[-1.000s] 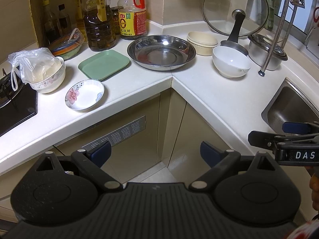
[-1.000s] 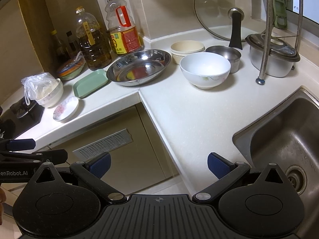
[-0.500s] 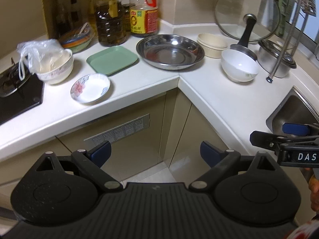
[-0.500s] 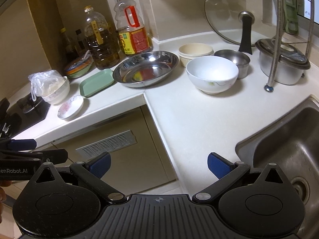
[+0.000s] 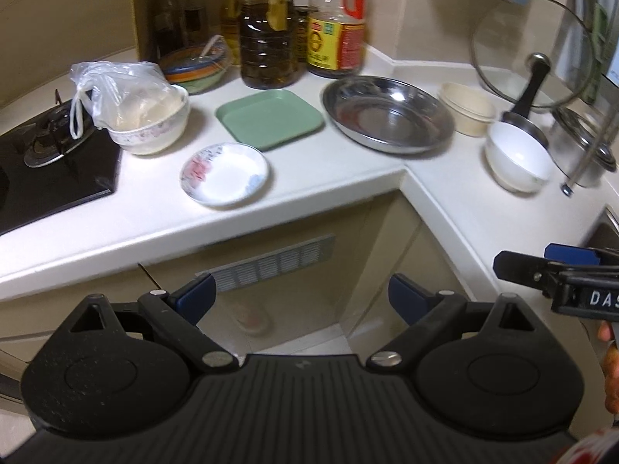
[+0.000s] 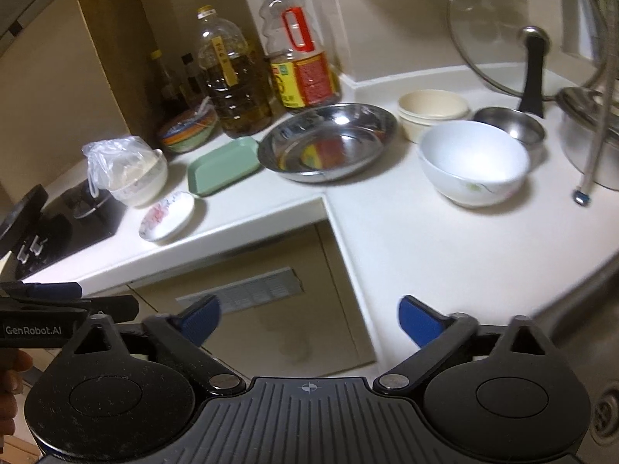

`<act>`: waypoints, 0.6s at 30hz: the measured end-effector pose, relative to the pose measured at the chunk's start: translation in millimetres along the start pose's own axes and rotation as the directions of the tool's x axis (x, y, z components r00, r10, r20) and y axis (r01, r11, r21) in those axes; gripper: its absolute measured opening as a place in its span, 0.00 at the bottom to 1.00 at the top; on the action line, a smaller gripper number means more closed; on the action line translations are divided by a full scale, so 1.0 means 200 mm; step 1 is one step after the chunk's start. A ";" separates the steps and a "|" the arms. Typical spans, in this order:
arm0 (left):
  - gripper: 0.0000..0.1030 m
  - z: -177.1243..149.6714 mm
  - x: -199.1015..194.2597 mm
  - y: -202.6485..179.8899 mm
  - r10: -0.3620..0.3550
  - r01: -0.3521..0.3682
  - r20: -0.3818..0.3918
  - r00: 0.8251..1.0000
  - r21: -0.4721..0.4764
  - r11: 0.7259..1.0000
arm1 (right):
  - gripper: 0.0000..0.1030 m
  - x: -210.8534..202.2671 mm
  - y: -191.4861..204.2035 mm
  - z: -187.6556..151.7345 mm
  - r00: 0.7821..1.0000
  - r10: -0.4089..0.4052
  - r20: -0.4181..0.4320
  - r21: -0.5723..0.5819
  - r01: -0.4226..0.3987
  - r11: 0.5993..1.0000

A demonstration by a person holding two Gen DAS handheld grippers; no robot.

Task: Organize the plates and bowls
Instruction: 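Move both grippers toward the green square plate on the counter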

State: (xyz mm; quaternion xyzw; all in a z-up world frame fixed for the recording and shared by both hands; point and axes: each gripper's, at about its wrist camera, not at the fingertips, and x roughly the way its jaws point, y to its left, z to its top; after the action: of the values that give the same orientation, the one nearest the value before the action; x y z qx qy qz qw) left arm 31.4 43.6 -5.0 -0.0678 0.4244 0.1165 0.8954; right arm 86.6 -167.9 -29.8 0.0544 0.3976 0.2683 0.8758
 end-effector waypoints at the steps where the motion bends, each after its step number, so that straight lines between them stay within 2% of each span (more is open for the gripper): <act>1: 0.92 0.03 0.02 0.03 0.005 -0.005 0.001 1.000 -0.004 1.000 | 0.90 0.03 0.00 0.02 1.000 0.007 0.000 0.006 -0.007 1.000; 6: 0.92 0.19 0.17 0.15 0.011 -0.011 0.013 1.000 -0.007 1.000 | 0.88 0.19 0.08 0.14 1.000 0.028 0.014 -0.001 -0.028 1.000; 18: 0.83 0.56 0.56 0.40 -0.011 0.011 -0.011 1.000 0.018 1.000 | 0.69 0.71 0.30 0.42 0.998 0.058 -0.028 0.018 -0.057 0.998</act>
State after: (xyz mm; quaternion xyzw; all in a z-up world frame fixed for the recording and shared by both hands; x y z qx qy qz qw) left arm 161.4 162.7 -22.8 -0.0627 0.4300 0.1075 0.8942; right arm 198.8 -34.0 -48.3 0.0698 0.4105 0.2907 0.8615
